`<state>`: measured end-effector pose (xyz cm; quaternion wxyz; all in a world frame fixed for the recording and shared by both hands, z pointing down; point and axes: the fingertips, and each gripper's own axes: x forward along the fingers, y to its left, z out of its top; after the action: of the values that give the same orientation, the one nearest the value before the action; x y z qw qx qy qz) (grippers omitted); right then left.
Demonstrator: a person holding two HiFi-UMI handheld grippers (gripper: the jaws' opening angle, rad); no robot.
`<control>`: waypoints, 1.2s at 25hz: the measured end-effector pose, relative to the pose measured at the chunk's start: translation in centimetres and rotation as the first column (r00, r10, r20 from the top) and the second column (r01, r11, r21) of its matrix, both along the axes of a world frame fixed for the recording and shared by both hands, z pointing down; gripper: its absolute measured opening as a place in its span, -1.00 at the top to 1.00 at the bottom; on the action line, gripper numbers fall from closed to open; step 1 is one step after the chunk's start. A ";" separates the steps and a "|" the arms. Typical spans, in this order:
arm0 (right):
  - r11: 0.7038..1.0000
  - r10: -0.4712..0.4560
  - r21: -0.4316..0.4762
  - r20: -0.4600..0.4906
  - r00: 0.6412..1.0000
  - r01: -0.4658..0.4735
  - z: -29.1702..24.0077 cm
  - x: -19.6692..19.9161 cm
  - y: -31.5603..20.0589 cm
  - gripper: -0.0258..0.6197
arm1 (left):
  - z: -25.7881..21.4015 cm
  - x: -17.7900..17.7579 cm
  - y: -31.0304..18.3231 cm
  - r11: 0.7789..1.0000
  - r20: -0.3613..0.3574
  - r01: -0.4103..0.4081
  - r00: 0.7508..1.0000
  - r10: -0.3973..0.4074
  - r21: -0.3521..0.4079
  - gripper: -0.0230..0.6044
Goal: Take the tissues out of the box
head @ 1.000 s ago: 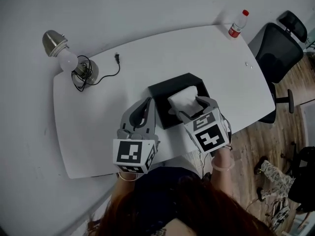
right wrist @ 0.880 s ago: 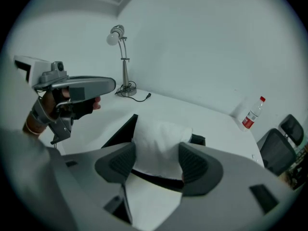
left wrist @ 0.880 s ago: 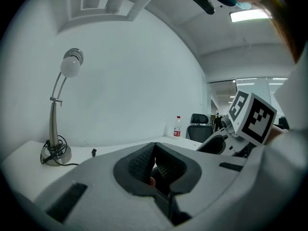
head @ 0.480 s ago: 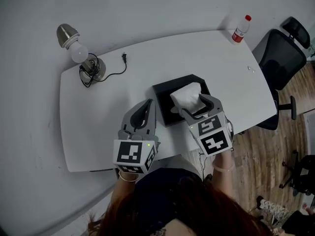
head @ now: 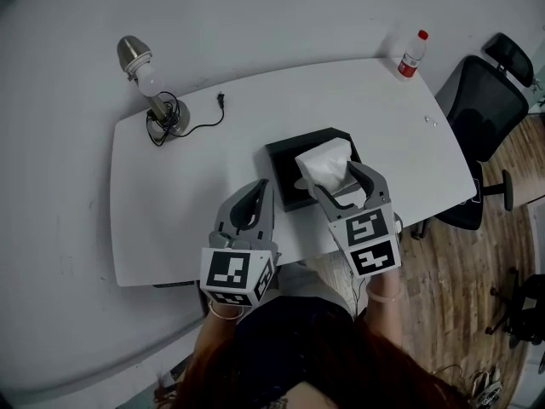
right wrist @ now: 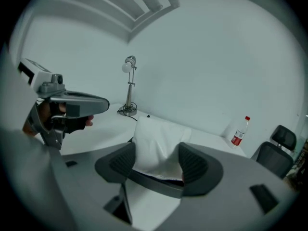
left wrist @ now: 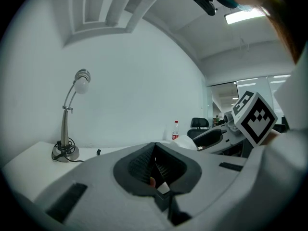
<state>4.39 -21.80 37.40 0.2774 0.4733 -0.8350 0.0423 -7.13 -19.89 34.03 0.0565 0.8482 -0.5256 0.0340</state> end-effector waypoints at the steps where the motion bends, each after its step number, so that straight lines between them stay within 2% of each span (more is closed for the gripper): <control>1: 1.000 -0.001 0.011 0.003 1.000 0.001 -0.3 0.0 0.3 0.00 | -0.1 0.1 0.5 1.000 0.000 0.002 1.000 -0.002 0.003 0.86; 17: 0.979 -0.026 0.204 0.069 0.997 0.012 -3.7 0.0 6.8 0.00 | -1.0 -1.0 9.6 0.993 -0.014 0.109 0.994 -0.109 0.041 0.86; 30: 0.951 -0.045 0.308 0.023 0.999 0.036 -6.1 -0.4 13.0 0.00 | -2.6 -1.0 15.7 0.987 -0.035 0.136 0.990 -0.133 0.082 0.86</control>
<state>3.95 -8.79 31.27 0.1886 0.4928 -0.8450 -0.0870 -8.10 -4.16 31.47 0.0306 0.8127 -0.5818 -0.0043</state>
